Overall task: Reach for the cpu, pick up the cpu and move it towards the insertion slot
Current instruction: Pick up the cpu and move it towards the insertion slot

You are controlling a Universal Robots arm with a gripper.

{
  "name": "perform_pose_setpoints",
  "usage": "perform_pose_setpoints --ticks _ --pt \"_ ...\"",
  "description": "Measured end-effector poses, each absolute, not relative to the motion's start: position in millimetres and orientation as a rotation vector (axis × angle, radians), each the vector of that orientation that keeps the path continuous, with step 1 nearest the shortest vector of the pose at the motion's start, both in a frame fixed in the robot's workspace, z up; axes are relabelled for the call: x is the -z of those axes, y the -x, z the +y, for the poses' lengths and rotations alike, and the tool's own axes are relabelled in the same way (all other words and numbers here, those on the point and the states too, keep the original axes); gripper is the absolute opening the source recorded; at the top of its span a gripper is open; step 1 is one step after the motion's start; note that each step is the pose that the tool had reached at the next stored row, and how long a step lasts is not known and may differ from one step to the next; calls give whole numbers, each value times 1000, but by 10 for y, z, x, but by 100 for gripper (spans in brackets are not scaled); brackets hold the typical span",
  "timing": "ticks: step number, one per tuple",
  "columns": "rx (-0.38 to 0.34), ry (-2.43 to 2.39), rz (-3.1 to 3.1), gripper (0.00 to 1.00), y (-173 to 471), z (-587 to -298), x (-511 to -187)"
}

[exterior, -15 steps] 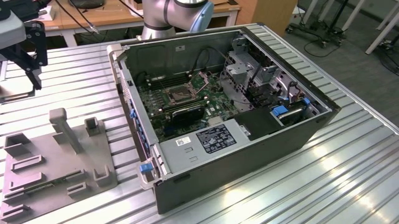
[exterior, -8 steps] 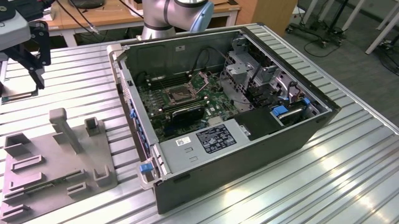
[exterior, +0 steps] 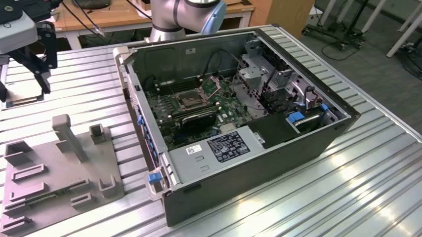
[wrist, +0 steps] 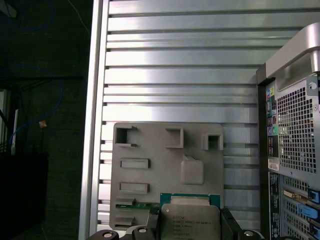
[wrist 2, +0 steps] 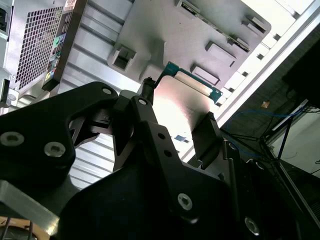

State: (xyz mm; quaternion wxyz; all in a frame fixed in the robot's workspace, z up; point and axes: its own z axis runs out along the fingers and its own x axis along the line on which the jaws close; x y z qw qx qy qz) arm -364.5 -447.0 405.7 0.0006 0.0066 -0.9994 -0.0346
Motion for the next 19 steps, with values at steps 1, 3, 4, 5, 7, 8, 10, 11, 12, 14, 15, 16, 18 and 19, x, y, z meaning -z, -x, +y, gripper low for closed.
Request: perform_pose_setpoints --ticks 1,3,4,5,7,8,10,11,12,14,15,16,18,19 --pt "109 -21 -3138 55 3639 -4470 -4057" --pt "109 -21 -3138 55 3628 -4470 -4057" --pt "109 -21 -3138 55 3623 -4470 -4057" --pt "109 -21 -3138 55 3618 -4470 -4057" --pt "108 -21 -3138 55 3607 -4470 -4057" --pt "109 -21 -3138 55 3602 -4470 -4057" --pt "109 -21 -3138 55 3593 -4470 -4057" --pt "109 -21 -3138 55 3589 -4470 -4057" --pt "109 -21 -3139 55 3586 -4470 -4056" --pt "108 -21 -3138 55 3580 -4470 -4057" --pt "109 -21 -3138 55 3577 -4470 -4057" --pt "109 -21 -3138 55 3573 -4470 -4057" --pt "109 -21 -3138 55 3567 -4470 -4057" --pt "109 -21 -3138 55 3563 -4470 -4057"
